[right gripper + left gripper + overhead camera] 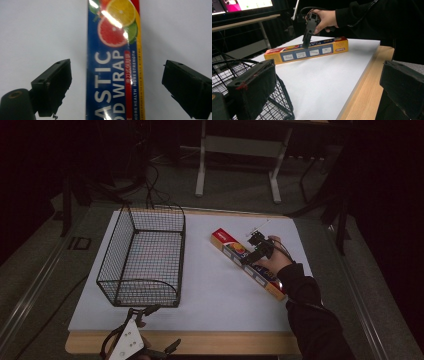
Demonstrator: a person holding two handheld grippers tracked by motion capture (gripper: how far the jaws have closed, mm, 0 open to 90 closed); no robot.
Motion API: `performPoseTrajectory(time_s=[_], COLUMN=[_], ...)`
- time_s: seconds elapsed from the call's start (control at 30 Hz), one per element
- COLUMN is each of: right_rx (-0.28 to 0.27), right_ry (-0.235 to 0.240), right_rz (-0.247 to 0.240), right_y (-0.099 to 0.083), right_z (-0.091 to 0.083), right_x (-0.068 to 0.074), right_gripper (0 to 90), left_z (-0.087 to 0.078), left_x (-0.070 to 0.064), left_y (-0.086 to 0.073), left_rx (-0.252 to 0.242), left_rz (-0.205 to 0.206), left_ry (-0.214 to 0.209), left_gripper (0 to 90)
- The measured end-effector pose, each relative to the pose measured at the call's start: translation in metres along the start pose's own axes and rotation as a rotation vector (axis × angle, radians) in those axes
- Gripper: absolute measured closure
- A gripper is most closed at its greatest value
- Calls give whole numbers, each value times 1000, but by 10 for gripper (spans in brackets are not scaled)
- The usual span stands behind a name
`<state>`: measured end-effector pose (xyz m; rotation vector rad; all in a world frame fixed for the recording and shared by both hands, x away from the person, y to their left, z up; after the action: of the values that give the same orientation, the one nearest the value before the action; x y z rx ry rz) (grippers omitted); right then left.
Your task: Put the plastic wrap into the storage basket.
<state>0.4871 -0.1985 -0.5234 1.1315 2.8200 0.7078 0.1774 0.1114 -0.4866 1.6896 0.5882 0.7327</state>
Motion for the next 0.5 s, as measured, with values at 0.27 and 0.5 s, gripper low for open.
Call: performPoseTrajectory(time_s=[0.27,0.5], right_rx=[153,215], right_ry=[-11,-16], right_rz=[21,22], right_y=[-3,-2], right_z=[10,12], right_x=[-3,-3], right_gripper=[135,174], left_z=[1,1], left_x=[0,0], left_y=[0,0], left_rx=[2,2], left_rz=[0,0], left_ry=[-2,-2], left_gripper=[13,13])
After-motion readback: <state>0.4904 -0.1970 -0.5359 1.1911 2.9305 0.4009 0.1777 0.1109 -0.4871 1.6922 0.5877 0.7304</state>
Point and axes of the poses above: each handheld gripper's, and its own axes: z roughly forward along the jaws, y roughly out of its top, x roughly to its left, the point moved 5 cm from there along z, roughly forward along the jaws, and after that the axes turned 8 degrees about y, right-handed, at the moved point
